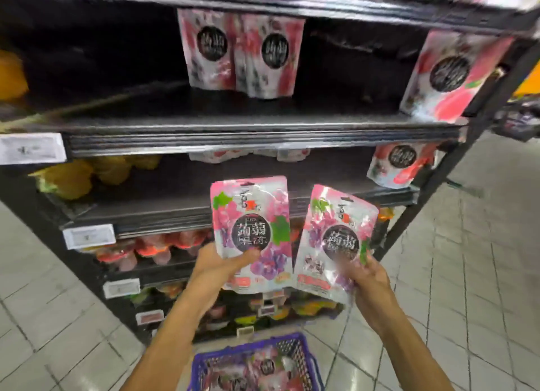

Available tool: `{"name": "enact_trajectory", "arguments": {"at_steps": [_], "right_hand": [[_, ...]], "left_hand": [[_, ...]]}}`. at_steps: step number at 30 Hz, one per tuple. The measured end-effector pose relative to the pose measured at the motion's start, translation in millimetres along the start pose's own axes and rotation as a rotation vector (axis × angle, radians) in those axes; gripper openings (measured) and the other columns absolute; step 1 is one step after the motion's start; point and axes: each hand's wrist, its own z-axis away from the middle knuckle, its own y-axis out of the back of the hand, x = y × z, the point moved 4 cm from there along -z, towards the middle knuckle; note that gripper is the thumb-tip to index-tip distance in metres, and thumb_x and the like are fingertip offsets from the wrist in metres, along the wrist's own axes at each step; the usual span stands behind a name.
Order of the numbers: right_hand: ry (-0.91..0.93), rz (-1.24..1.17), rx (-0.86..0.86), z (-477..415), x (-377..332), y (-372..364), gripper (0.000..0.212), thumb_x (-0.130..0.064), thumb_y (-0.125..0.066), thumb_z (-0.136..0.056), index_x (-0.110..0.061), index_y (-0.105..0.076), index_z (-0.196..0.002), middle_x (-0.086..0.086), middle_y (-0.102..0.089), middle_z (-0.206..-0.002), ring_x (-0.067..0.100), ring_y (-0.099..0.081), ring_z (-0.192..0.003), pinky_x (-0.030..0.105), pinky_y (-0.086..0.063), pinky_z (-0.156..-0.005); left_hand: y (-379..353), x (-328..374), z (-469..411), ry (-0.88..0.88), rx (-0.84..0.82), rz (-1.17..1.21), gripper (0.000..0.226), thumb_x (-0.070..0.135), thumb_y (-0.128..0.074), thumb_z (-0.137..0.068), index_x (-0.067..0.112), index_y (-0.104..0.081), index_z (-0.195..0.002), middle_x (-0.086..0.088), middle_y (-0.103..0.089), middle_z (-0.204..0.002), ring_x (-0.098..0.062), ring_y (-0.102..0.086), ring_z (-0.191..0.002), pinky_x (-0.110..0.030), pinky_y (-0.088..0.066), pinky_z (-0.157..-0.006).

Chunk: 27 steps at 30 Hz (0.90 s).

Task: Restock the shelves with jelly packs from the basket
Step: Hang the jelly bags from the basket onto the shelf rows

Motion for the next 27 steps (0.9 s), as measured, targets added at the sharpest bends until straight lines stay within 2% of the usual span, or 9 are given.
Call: {"name": "enact_trajectory", "arguments": {"at_steps": [3, 5, 8, 11, 13, 16, 18, 21, 27], "right_hand": [[0.119, -0.028, 0.061, -2, -60, 1, 0.045, -0.010, -0.070, -0.074, -0.001, -0.061, -0.117, 0.020, -0.070, -0.112, 0.037, -0.066, -0.103, 0.050, -0.053, -0.093], [0.194, -0.063, 0.107, -6, -96, 8, 0.050, -0.013, -0.069, -0.075, 0.001, -0.058, -0.122, 0.025, -0.065, -0.119, 0.041, -0.060, -0.108, 0.060, -0.042, -0.104], [0.279, -0.088, 0.131, -14, -140, 15, 0.043, -0.016, -0.070, -0.075, -0.010, -0.064, -0.118, 0.021, -0.066, -0.121, 0.037, -0.062, -0.108, 0.058, -0.045, -0.102], [0.368, -0.082, 0.092, -25, -177, 23, 0.036, -0.017, -0.072, -0.076, -0.019, -0.068, -0.111, 0.012, -0.071, -0.115, 0.029, -0.069, -0.102, 0.042, -0.059, -0.083], [0.422, -0.039, 0.074, -34, -196, 29, 0.040, -0.016, -0.073, -0.077, -0.019, -0.065, -0.117, 0.011, -0.072, -0.114, 0.029, -0.070, -0.104, 0.036, -0.059, -0.079], [0.481, 0.017, 0.085, -48, -223, 39, 0.044, -0.021, -0.076, -0.074, -0.019, -0.065, -0.117, 0.009, -0.073, -0.112, 0.029, -0.070, -0.104, 0.043, -0.057, -0.088], [0.510, 0.024, 0.088, -60, -243, 47, 0.042, -0.021, -0.077, -0.073, -0.016, -0.066, -0.113, 0.010, -0.073, -0.110, 0.031, -0.070, -0.103, 0.048, -0.055, -0.091], [0.568, 0.028, 0.064, -81, -285, 52, 0.037, -0.019, -0.076, -0.074, -0.014, -0.067, -0.110, 0.013, -0.074, -0.108, 0.032, -0.071, -0.100, 0.046, -0.058, -0.084], [0.676, 0.086, 0.003, -133, -384, 50, 0.034, -0.023, -0.080, -0.074, -0.012, -0.071, -0.105, 0.011, -0.076, -0.101, 0.030, -0.072, -0.096, 0.047, -0.056, -0.089]], "left_hand": [[-20, 62, -3, -0.111, 0.009, 0.015, 0.043, 0.034, -0.089, -0.051, 0.020, -0.078, -0.090, -0.004, -0.078, -0.085, -0.017, -0.075, -0.075, -0.028, -0.057, -0.055], [-33, 96, -4, -0.183, 0.003, 0.017, 0.042, 0.034, -0.089, -0.048, 0.021, -0.079, -0.087, -0.006, -0.078, -0.085, -0.021, -0.075, -0.076, -0.028, -0.056, -0.056], [-51, 138, -6, -0.272, -0.010, -0.006, 0.042, 0.032, -0.090, -0.048, 0.020, -0.078, -0.086, -0.007, -0.077, -0.083, -0.022, -0.075, -0.075, -0.027, -0.056, -0.053], [-70, 169, -11, -0.328, -0.014, 0.001, 0.038, 0.031, -0.089, -0.049, 0.020, -0.078, -0.083, -0.008, -0.077, -0.079, -0.021, -0.074, -0.068, -0.027, -0.053, -0.049], [-84, 187, -15, -0.354, -0.030, 0.001, 0.036, 0.032, -0.089, -0.049, 0.022, -0.078, -0.082, -0.008, -0.076, -0.077, -0.019, -0.073, -0.063, -0.024, -0.051, -0.044], [-104, 207, -25, -0.385, -0.035, 0.003, 0.042, 0.038, -0.094, -0.047, 0.025, -0.078, -0.084, -0.007, -0.076, -0.076, -0.017, -0.073, -0.061, -0.022, -0.048, -0.042], [-116, 219, -34, -0.400, -0.022, -0.001, 0.052, 0.044, -0.093, -0.041, 0.026, -0.077, -0.087, -0.006, -0.077, -0.081, -0.021, -0.075, -0.069, -0.027, -0.052, -0.046], [-136, 238, -47, -0.424, -0.002, -0.002, 0.060, 0.047, -0.092, -0.037, 0.023, -0.076, -0.091, -0.008, -0.077, -0.085, -0.027, -0.075, -0.077, -0.034, -0.056, -0.054], [-182, 283, -59, -0.514, 0.023, -0.018, 0.047, 0.043, -0.091, -0.046, 0.027, -0.077, -0.087, -0.006, -0.077, -0.081, -0.023, -0.075, -0.069, -0.028, -0.053, -0.047]]}}
